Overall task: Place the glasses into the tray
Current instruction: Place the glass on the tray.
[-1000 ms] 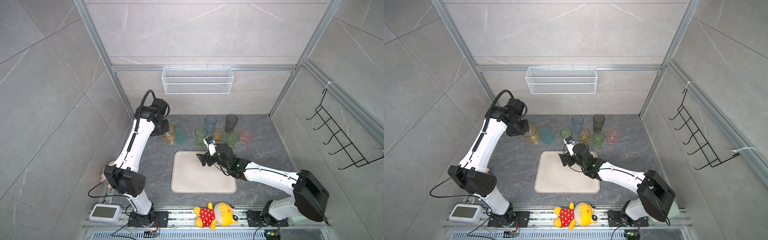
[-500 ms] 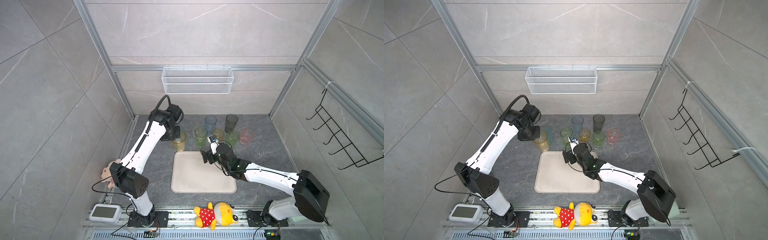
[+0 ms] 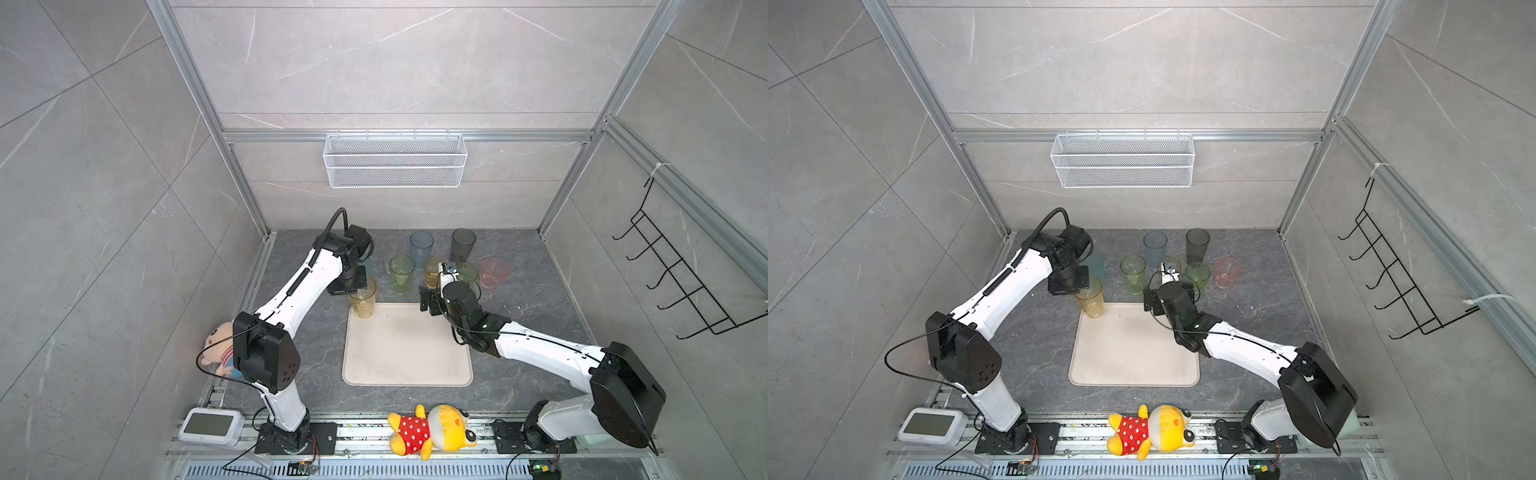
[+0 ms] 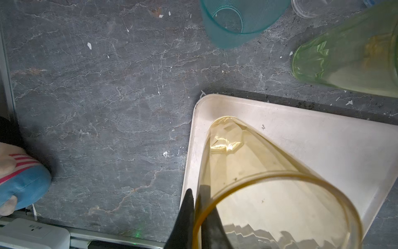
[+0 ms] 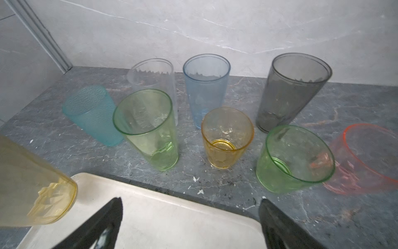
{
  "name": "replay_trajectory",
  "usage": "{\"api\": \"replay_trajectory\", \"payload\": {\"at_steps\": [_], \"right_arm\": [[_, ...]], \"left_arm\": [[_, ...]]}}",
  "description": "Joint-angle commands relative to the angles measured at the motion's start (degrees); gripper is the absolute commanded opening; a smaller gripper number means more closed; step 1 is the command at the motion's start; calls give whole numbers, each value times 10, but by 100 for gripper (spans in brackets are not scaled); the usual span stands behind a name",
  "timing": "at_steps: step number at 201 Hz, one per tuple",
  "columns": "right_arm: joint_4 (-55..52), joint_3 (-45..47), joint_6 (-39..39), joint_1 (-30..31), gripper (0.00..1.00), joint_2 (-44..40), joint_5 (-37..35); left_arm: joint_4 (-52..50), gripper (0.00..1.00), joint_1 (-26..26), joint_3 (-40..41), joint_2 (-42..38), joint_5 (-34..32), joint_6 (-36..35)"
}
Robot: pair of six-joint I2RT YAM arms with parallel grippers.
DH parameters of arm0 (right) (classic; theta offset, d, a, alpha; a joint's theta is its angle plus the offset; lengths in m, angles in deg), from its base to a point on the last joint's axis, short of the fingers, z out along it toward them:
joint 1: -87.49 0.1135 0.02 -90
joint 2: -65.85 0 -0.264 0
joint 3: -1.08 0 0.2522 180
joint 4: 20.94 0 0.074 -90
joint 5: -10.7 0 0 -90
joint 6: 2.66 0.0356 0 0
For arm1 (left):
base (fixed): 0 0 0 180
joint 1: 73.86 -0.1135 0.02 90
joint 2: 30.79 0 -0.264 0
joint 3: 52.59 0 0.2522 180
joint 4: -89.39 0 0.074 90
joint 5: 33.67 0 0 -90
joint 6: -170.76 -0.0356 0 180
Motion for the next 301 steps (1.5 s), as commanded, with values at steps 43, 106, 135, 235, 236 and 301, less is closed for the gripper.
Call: {"api": "replay_trajectory", "payload": {"at_steps": [43, 106, 135, 235, 236, 301], "right_arm": [[-42, -6, 54, -19, 100, 0, 5], [-61, -20, 60, -23, 100, 10, 6], [-61, -21, 61, -25, 99, 11, 16], [-48, -13, 60, -27, 99, 6, 32], [-48, -13, 60, -28, 99, 6, 32], [-50, -15, 59, -27, 99, 9, 34]], "left_arm": [[39, 0, 2, 22, 16, 4, 17], [48, 0, 1, 35, 30, -4, 15], [52, 0, 1, 39, 35, -1, 17], [52, 0, 1, 42, 49, -16, 15], [52, 0, 1, 42, 49, -17, 15], [51, 18, 0, 44, 46, -19, 19]]}}
